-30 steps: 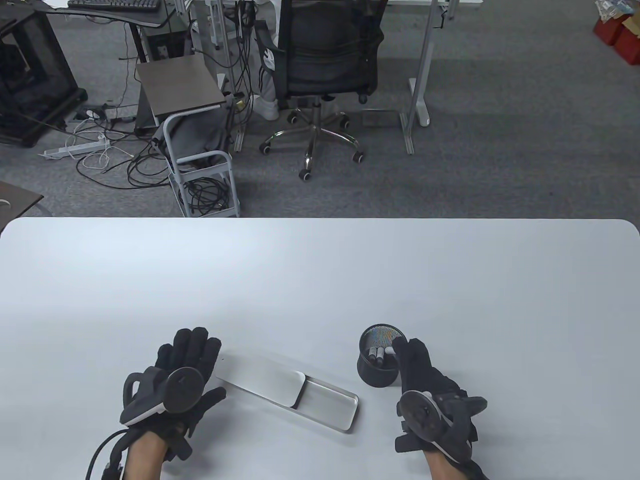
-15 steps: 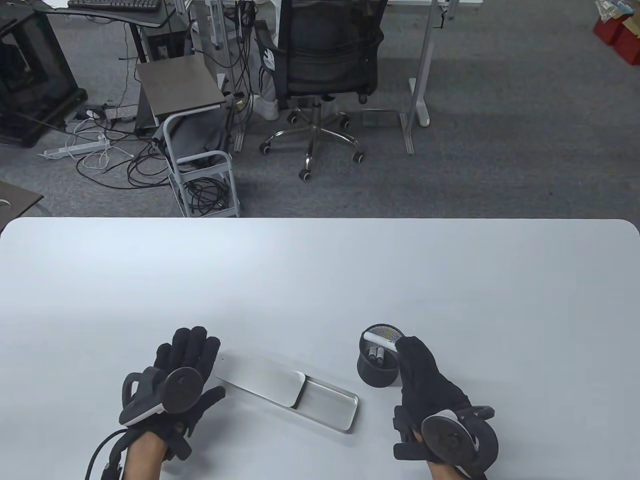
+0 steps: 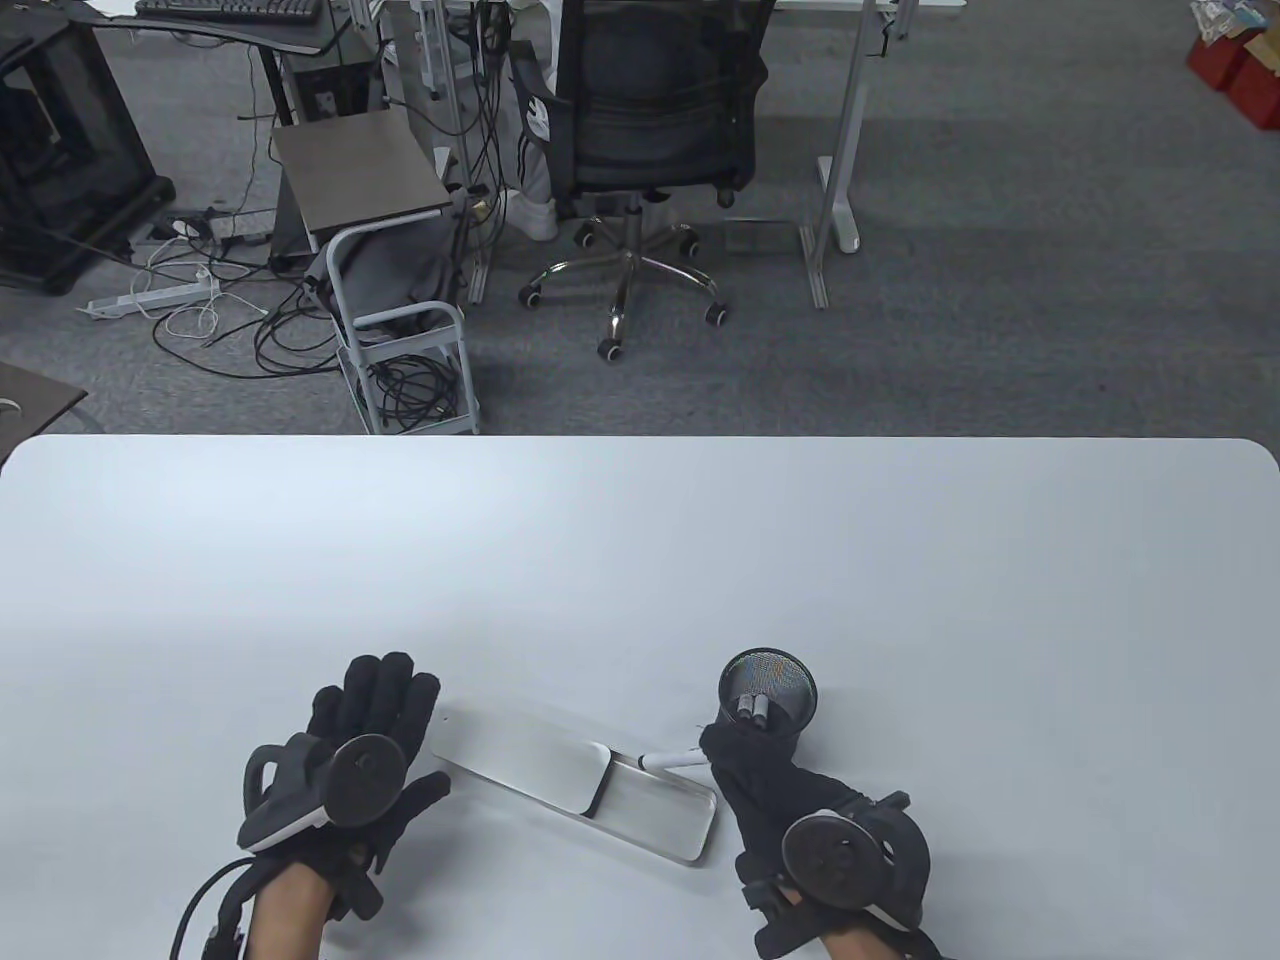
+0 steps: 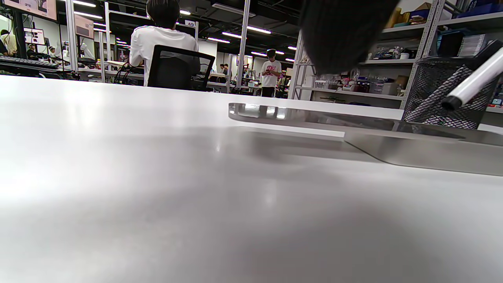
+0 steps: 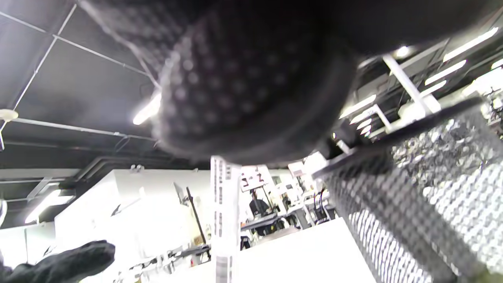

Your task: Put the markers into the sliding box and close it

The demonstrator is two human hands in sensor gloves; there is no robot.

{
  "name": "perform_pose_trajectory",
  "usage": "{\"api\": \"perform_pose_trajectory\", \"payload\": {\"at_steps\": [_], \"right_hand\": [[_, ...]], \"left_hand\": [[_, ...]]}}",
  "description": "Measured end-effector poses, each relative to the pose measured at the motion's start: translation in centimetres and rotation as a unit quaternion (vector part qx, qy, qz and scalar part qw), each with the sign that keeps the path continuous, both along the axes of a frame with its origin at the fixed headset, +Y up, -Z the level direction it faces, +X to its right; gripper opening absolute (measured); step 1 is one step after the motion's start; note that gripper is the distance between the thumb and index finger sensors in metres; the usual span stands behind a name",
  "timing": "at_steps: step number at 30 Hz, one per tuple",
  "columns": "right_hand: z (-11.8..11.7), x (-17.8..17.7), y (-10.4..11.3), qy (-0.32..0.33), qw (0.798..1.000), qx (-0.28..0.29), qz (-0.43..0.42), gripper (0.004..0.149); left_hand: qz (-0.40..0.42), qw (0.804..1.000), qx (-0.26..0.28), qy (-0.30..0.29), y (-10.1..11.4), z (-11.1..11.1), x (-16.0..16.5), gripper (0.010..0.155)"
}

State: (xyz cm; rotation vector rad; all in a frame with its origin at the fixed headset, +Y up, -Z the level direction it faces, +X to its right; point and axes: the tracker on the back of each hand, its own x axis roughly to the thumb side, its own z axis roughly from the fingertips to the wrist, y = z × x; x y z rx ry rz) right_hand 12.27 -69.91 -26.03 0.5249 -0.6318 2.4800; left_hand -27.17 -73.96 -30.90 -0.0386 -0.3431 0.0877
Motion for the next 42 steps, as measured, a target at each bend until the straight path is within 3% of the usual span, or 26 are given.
{"api": "perform_pose_trajectory", "payload": {"at_steps": [17,29,42], "right_hand": [[-0.5,-3.1,-2.8,0.020,0.992,-0.050,0.117,0.037],[-1.1,-4.3,-4.3,0.045,0.971,-0.089,0.216,0.037],[-0.6,-6.1,-5.3,0.060,0.951,-0.074,0.294,0.033]], "left_hand": [[0.022,1.000,0.010,-0.005,0.1,0.3,-0.1,0.092],[0.014,1.000,0.015,-0.021,0.0,0.7,0.7,0.092],[-0.008,0.999,0.013,-0.040,-0.7,0.7,1.9,0.091]]}}
